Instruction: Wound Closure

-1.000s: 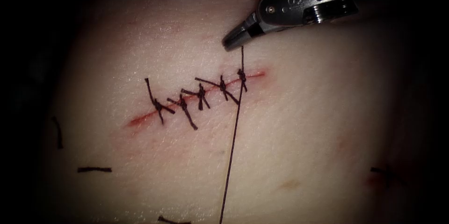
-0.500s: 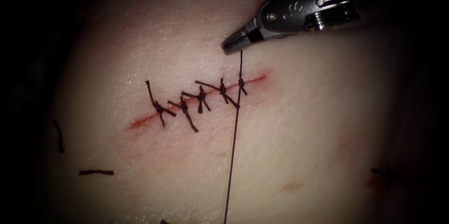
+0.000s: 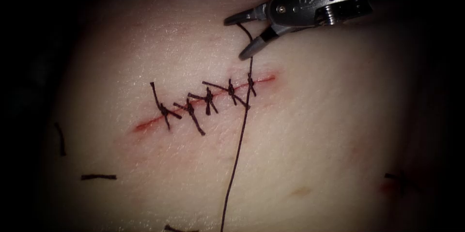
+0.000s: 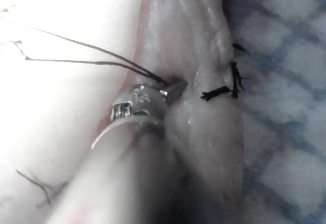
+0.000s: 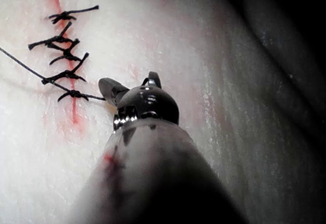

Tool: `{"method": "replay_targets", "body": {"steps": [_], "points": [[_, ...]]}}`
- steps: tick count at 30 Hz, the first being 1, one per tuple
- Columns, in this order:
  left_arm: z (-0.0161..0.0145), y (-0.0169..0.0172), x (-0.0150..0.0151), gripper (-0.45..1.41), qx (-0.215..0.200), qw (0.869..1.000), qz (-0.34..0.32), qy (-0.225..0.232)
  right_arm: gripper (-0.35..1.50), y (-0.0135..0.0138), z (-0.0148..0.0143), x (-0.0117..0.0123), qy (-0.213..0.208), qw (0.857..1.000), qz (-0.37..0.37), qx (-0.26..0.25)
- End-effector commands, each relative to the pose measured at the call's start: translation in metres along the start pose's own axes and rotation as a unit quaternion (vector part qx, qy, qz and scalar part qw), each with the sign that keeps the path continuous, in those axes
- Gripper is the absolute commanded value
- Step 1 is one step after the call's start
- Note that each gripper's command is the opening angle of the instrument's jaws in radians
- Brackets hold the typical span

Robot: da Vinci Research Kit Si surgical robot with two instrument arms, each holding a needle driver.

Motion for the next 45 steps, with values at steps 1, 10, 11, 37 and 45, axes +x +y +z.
{"method": "replay_targets", "body": {"steps": [1,10,11,37,45], "points": [[-0.0001,-0.0004,0.0006,-0.45,0.011,1.000,0.006,0.009,1.33,-0.0005,0.0000,0.0005,0.011,1.000,0.008,-0.010],[-0.0086,-0.0057,0.0100,-0.45,0.113,0.991,0.033,0.065,1.35,-0.0011,-0.0057,0.0015,0.059,0.994,0.052,-0.074],[-0.0098,-0.0067,0.0112,-0.45,0.132,0.988,0.037,0.073,1.33,-0.0014,-0.0064,0.0016,0.064,0.993,0.051,-0.090],[-0.0189,-0.0204,0.0163,-0.45,0.255,0.961,0.054,0.087,-0.35,-0.0098,0.0016,0.0072,0.107,0.968,0.002,-0.227],[-0.0197,-0.0247,0.0166,-0.45,0.269,0.959,0.048,0.080,-0.35,-0.0098,0.0071,0.0075,0.154,0.972,-0.007,-0.178]]}}
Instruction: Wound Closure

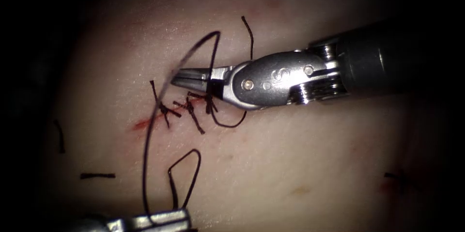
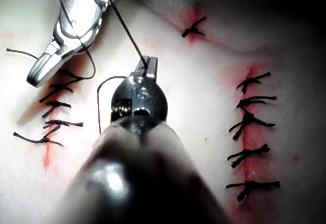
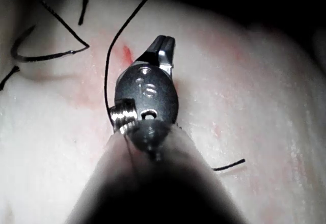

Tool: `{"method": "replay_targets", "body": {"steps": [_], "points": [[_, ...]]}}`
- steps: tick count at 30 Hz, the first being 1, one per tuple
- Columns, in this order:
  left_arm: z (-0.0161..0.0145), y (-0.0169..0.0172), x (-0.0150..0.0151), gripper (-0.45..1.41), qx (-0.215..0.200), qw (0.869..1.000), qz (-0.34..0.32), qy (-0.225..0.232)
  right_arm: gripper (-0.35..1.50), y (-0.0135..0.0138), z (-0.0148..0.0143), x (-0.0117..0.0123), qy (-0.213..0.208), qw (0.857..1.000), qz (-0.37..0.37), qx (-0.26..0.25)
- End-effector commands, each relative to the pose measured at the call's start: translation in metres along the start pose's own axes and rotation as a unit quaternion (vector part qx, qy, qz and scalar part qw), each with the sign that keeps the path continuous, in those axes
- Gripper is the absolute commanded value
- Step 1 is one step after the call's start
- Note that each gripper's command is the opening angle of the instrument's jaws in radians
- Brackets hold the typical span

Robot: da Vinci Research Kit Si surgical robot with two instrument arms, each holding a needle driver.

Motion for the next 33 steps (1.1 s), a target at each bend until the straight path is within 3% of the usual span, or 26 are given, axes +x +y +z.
{"method": "replay_targets", "body": {"steps": [1,5,15,26,33], "points": [[0.0009,-0.0005,-0.0005,-0.45,0.008,1.000,-0.001,-0.005,-0.35,-0.0003,0.0005,0.0002,0.013,1.000,0.001,0.007],[0.0016,-0.0028,-0.0016,-0.45,0.031,0.999,-0.004,-0.021,-0.35,0.0000,-0.0011,0.0013,0.046,0.999,0.007,0.021],[0.0037,-0.0074,-0.0037,-0.45,0.081,0.996,-0.011,-0.045,-0.35,0.0000,-0.0041,0.0019,0.077,0.996,0.014,0.040],[0.0080,-0.0098,-0.0051,-0.45,0.117,0.991,-0.025,-0.052,-0.35,-0.0010,-0.0039,0.0049,0.162,0.983,0.011,0.086],[0.0094,-0.0107,-0.0052,-0.45,0.128,0.990,-0.039,-0.051,-0.35,-0.0016,-0.0038,0.0058,0.182,0.978,0.014,0.102]]}}
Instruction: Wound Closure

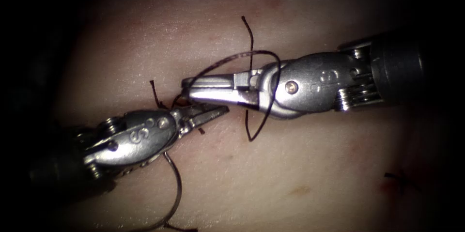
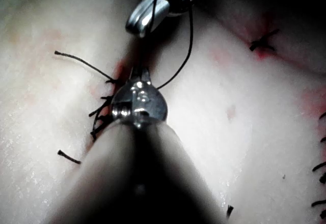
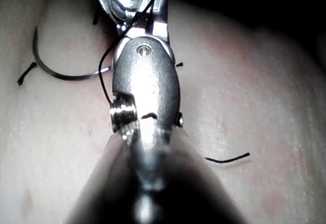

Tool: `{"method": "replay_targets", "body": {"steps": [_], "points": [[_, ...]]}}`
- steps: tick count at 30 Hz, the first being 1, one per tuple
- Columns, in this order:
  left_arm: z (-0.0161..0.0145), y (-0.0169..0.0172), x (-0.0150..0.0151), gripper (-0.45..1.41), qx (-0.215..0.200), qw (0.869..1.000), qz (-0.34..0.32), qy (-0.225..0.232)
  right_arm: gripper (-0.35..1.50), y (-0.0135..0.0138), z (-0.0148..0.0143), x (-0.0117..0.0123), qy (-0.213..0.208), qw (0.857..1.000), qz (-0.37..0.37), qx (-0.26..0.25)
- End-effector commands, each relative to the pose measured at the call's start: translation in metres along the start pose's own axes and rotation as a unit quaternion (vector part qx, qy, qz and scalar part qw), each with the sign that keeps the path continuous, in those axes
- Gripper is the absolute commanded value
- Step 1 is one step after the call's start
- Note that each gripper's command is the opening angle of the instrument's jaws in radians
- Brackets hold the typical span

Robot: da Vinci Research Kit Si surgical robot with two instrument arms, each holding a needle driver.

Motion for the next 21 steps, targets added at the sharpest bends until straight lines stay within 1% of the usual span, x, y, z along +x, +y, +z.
{"method": "replay_targets", "body": {"steps": [1,6,9,12,14,18,21], "points": [[0.0009,-0.0001,-0.0001,-0.45,0.001,1.000,-0.001,0.000,-0.35,-0.0005,0.0007,-0.0004,0.001,1.000,0.000,0.002],[0.0013,-0.0006,0.0002,-0.45,-0.001,1.000,-0.009,0.003,-0.35,-0.0012,0.0001,-0.0003,-0.009,1.000,0.008,-0.003],[0.0010,-0.0007,0.0001,-0.45,-0.006,1.000,-0.012,0.005,-0.35,-0.0013,-0.0010,-0.0001,-0.037,0.999,0.009,-0.027],[0.0003,-0.0015,0.0002,-0.45,-0.011,1.000,-0.022,0.004,-0.35,-0.0017,-0.0027,0.0000,-0.047,0.998,0.012,-0.034],[0.0002,-0.0019,0.0005,-0.45,-0.007,1.000,-0.028,0.009,-0.35,-0.0020,-0.0032,0.0002,-0.049,0.998,0.013,-0.036],[0.0004,-0.0023,0.0009,-0.45,-0.005,0.999,-0.038,0.018,-0.35,-0.0025,-0.0034,0.0004,-0.049,0.998,0.012,-0.034],[0.0012,-0.0021,0.0011,-0.45,0.002,0.999,-0.040,0.018,-0.35,-0.0031,-0.0023,0.0003,-0.039,0.999,0.014,-0.018]]}}
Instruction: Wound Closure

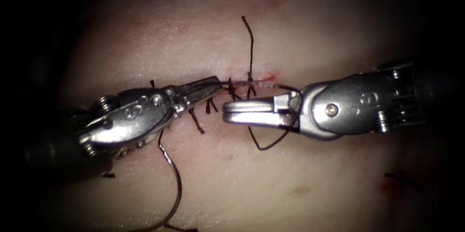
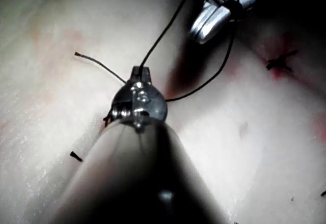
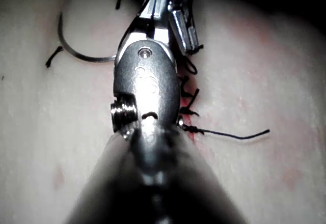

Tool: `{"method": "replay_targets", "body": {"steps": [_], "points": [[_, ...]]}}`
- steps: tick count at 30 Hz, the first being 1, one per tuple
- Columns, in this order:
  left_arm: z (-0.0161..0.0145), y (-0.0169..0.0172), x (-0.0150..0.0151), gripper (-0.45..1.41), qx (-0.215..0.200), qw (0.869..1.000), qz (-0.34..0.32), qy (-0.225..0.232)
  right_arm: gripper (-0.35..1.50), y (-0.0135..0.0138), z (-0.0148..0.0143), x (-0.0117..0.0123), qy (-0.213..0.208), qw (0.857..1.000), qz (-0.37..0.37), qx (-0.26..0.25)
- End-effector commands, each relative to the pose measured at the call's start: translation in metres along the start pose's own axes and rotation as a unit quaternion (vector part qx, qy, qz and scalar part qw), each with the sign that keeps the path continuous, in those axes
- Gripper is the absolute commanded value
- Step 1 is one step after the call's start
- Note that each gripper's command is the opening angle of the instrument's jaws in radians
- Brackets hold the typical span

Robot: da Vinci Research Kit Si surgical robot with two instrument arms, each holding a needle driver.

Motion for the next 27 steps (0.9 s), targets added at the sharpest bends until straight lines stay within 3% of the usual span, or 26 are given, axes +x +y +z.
{"method": "replay_targets", "body": {"steps": [1,10,11,14,18,21,22,24,27], "points": [[0.0010,0.0001,-0.0001,-0.45,0.003,1.000,0.001,0.000,-0.35,-0.0007,0.0016,-0.0005,0.005,1.000,0.001,0.012],[0.0030,0.0005,-0.0011,-0.45,0.018,1.000,0.007,0.002,-0.35,-0.0001,0.0052,0.0019,0.039,0.999,0.009,-0.001],[0.0032,0.0007,-0.0015,-0.45,0.020,1.000,0.009,0.002,-0.35,0.0005,0.0052,0.0023,0.050,0.998,-0.007,-0.046],[0.0032,0.0016,-0.0023,-0.45,0.025,1.000,0.015,0.002,-0.35,0.0013,0.0050,0.0026,0.026,0.991,-0.039,-0.125],[0.0031,0.0027,-0.0030,-0.45,0.029,0.999,0.020,0.001,-0.35,0.0017,0.0051,0.0023,0.010,0.981,-0.046,-0.186],[0.0030,0.0041,-0.0037,-0.45,0.031,0.999,0.025,0.003,-0.33,0.0022,0.0055,0.0019,-0.042,0.971,-0.042,-0.232],[0.0028,0.0051,-0.0040,-0.45,0.030,0.999,0.027,0.004,0.05,0.0025,0.0056,0.0014,-0.068,0.964,-0.041,-0.254],[0.0026,0.0062,-0.0043,-0.45,0.031,0.999,0.029,0.005,0.41,0.0028,0.0054,0.0007,-0.098,0.955,-0.027,-0.280],[0.0019,0.0076,-0.0044,-0.45,0.031,0.999,0.031,0.004,0.74,0.0034,0.0049,-0.0007,-0.124,0.946,0.021,-0.298]]}}
